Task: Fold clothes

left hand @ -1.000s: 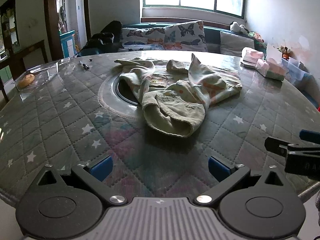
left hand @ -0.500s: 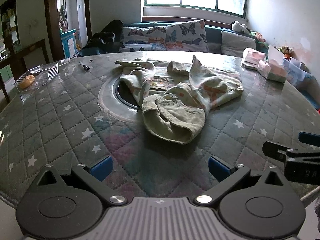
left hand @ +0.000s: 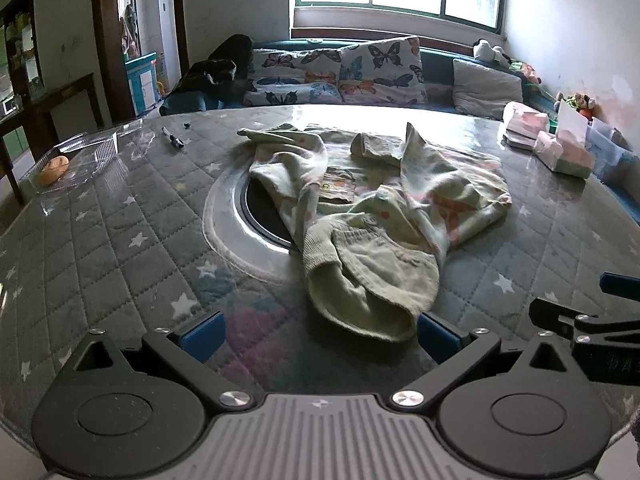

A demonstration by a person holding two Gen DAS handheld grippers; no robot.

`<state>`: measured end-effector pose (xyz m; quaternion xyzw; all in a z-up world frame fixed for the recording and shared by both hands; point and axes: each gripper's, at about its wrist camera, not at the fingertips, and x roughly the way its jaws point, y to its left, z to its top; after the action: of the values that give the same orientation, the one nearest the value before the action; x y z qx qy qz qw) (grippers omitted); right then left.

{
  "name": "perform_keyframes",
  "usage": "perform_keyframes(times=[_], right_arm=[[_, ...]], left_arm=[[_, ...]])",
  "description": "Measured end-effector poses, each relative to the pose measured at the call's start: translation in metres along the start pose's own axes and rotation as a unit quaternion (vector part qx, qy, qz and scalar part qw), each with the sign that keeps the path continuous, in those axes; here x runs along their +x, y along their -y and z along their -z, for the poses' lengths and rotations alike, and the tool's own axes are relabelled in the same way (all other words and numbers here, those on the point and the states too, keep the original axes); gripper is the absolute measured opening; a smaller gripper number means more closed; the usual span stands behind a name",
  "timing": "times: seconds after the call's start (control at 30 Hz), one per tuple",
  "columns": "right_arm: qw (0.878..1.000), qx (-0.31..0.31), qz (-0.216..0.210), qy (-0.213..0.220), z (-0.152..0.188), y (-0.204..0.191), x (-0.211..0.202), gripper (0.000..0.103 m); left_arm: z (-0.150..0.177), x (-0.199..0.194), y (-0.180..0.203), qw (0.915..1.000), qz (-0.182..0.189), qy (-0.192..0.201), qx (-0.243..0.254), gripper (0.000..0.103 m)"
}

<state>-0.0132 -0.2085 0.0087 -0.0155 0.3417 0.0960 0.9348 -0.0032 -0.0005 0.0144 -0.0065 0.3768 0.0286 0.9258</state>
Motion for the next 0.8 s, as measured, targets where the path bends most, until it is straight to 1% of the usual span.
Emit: perform_keyframes(times=[0.4, 0.6, 0.8], right_arm=[[1.000, -0.020, -0.006, -0.017, -0.019, -0.012, 0.030, 0.102], [0.999, -0.025, -0.008, -0.024, -0.029, -0.015, 0.043, 0.102], [0.999, -0.035, -0.011, -0.025, -0.042, -0.018, 0.054, 0.100]], left_arm=[[-0.019, 0.025, -0.012, 0.9999, 0.000, -0.015, 0.001, 0.103], [-0.030, 0.037, -0.015, 0.9998, 0.000, -0.018, 0.008, 0.103], [-0.039, 0.045, -0.018, 0.9996, -0.004, -0.019, 0.020, 0.103]])
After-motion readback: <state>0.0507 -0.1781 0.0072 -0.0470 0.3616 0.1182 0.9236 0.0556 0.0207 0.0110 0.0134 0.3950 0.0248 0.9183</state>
